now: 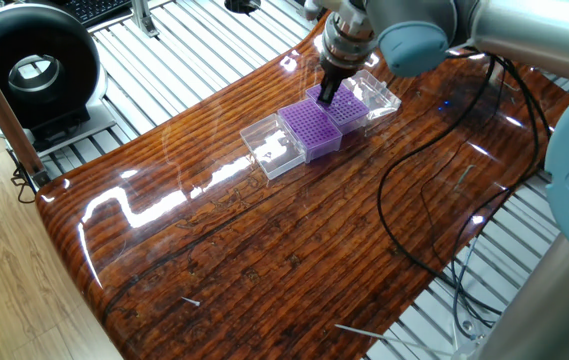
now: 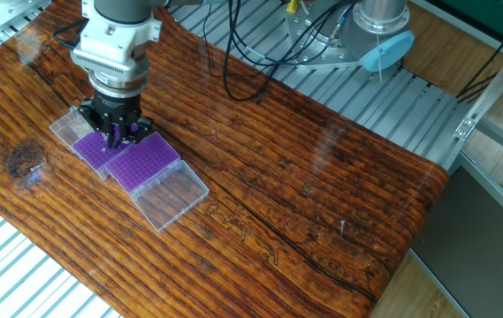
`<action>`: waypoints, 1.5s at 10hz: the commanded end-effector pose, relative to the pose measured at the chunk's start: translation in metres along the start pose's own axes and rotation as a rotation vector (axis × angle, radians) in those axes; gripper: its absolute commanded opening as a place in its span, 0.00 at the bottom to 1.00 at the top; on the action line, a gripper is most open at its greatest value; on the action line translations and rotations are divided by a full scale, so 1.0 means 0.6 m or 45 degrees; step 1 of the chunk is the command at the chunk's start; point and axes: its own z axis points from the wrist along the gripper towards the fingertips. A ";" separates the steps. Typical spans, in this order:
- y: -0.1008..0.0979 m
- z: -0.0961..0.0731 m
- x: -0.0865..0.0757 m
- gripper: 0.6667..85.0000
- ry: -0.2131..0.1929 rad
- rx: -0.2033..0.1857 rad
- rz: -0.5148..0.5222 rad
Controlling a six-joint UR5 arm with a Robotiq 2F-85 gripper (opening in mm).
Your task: Transfer all small pipette tips from one holder to another
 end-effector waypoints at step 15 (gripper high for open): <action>0.002 -0.017 0.049 0.31 0.154 0.006 0.039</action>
